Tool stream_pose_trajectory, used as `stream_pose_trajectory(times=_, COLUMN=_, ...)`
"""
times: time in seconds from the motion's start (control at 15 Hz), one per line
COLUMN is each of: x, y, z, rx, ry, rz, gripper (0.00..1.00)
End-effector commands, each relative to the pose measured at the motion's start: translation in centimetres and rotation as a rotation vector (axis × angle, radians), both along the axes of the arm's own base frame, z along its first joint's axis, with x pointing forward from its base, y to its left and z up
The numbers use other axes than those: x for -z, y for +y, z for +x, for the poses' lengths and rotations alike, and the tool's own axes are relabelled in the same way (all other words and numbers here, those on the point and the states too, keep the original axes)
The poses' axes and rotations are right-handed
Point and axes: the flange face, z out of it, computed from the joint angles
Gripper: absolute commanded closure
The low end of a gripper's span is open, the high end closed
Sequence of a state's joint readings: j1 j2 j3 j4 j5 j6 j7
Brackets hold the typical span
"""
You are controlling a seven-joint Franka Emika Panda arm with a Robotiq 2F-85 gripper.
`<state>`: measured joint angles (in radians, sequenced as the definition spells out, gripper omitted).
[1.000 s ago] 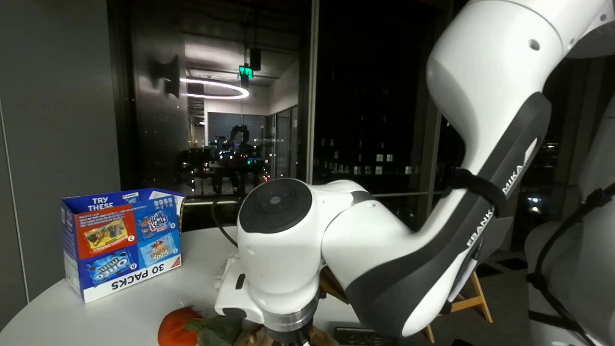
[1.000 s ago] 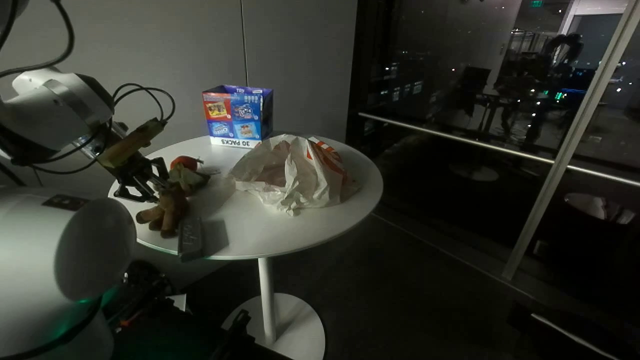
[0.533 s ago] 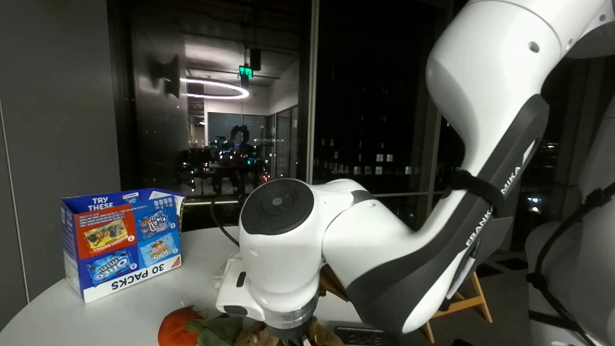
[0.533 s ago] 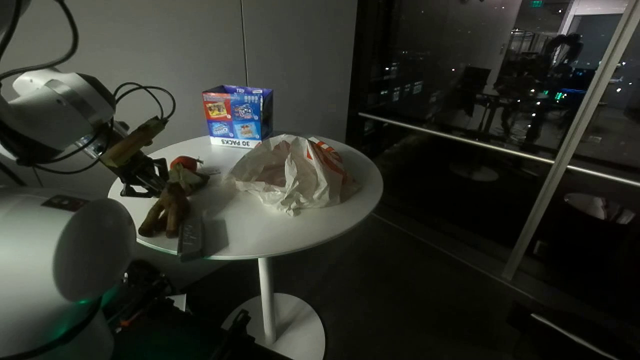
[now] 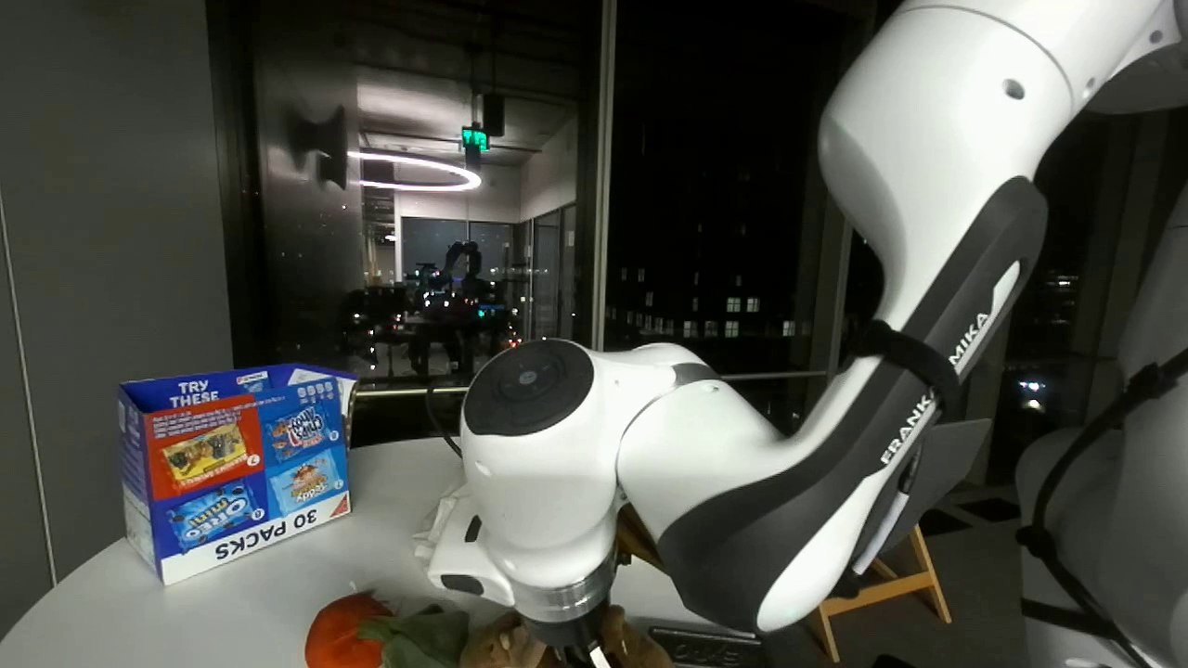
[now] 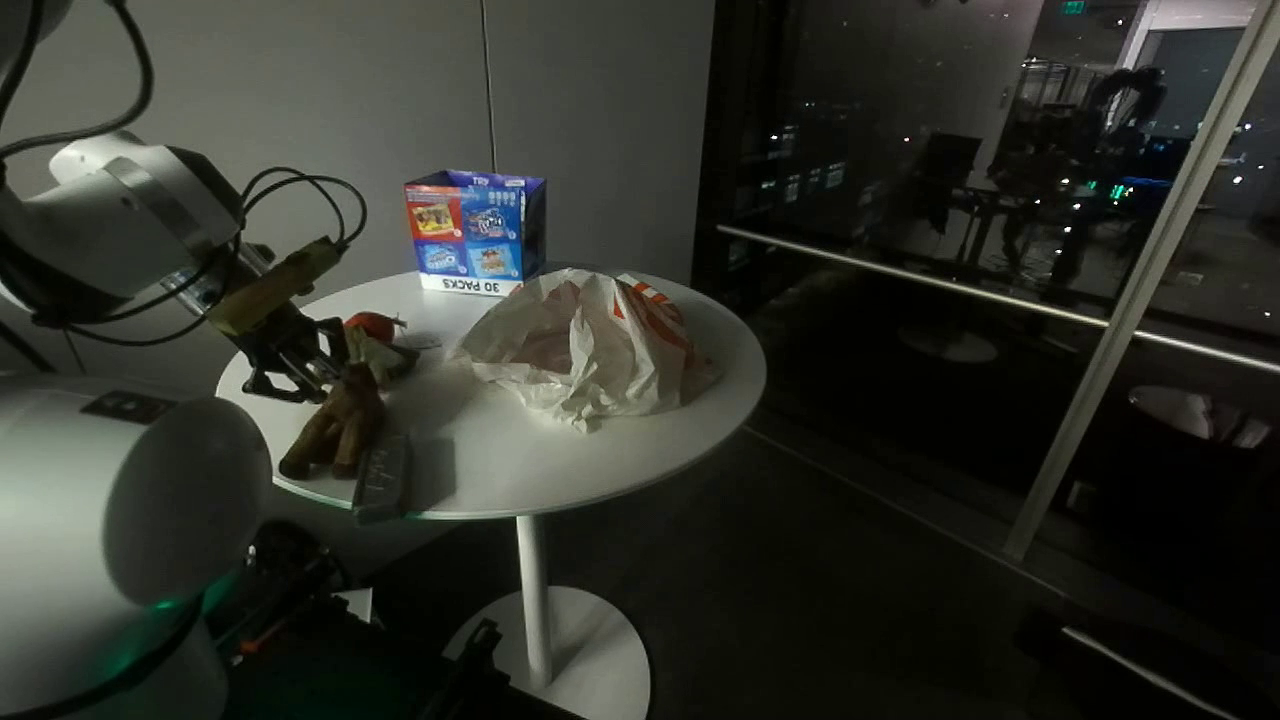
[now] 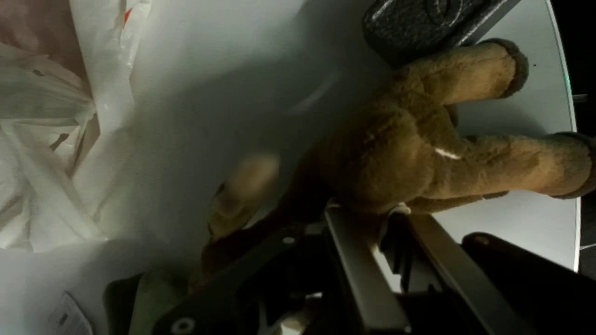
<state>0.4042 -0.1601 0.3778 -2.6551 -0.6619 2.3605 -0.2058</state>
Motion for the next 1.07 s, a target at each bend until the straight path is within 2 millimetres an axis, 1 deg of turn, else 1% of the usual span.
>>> stream_pose_trajectory(times=0.0, x=-0.3, y=-0.4, z=0.5, rx=0.015, ry=0.018, rz=-0.005, gripper=0.96)
stream_pose_trajectory(times=0.07, x=-0.3, y=-0.4, z=0.5, rx=0.018, ry=0.016, rz=-0.003, gripper=0.96)
stream_pose_trajectory(times=0.13, x=-0.3, y=-0.4, z=0.6, rx=0.021, ry=0.015, rz=0.0, gripper=0.92)
stream_pose_trajectory(times=0.2, x=-0.5, y=-0.5, z=0.5, rx=0.026, ry=0.003, rz=0.003, gripper=0.92)
stream_pose_trajectory(times=0.33, x=-1.7, y=-0.7, z=0.4, rx=0.053, ry=-0.06, rz=0.012, gripper=0.92)
stream_pose_trajectory(times=0.4, x=-2.9, y=-1.1, z=0.3, rx=0.089, ry=-0.126, rz=0.026, gripper=0.92)
stream_pose_trajectory(times=0.6, x=-5.5, y=-2.6, z=0.3, rx=0.185, ry=-0.228, rz=0.048, gripper=0.92)
stream_pose_trajectory(times=0.73, x=-6.9, y=-4.0, z=0.7, rx=0.251, ry=-0.297, rz=0.033, gripper=0.93)
stream_pose_trajectory(times=0.87, x=-7.4, y=-5.7, z=1.6, rx=0.33, ry=-0.356, rz=-0.01, gripper=0.93)
stream_pose_trajectory(times=1.0, x=-6.7, y=-7.4, z=2.9, rx=0.458, ry=-0.336, rz=-0.054, gripper=0.93)
